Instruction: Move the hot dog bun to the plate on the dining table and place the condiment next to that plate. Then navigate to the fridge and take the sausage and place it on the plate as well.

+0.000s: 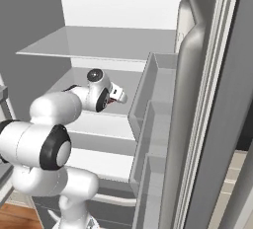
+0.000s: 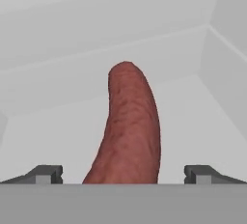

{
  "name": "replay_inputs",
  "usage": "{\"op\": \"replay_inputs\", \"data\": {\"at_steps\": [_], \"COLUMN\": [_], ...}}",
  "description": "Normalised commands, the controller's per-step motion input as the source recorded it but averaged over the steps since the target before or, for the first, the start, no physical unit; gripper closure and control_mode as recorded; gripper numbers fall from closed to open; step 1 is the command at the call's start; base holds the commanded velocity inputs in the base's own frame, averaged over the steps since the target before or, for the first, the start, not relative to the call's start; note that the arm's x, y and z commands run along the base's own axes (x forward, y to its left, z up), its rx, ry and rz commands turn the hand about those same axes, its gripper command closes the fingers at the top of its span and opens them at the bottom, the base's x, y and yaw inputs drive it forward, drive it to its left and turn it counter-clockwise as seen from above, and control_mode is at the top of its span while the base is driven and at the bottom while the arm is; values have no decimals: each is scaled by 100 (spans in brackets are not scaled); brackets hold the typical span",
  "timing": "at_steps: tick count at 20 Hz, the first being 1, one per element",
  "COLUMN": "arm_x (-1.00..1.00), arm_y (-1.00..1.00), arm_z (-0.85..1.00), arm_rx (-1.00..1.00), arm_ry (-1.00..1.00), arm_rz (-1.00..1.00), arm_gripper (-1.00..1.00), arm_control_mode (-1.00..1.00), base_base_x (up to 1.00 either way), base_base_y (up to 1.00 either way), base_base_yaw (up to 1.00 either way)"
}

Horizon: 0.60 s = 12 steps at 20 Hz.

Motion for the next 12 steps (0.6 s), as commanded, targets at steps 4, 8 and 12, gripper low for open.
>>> {"op": "replay_inputs", "data": {"at_steps": [4,8,12], "arm_x": [7,-36,-88], "arm_y": [8,0,0], "arm_z": [-27,-8,-1], "arm_rx": [0,0,0], "arm_ry": [0,-1,-8], "arm_rz": [0,1,5], "arm_gripper": [100,100,100], "arm_control_mode": [-100,-100,-100], "base_base_x": [0,0,0], "base_base_y": [0,0,0], "base_base_yaw": [0,0,0]}}
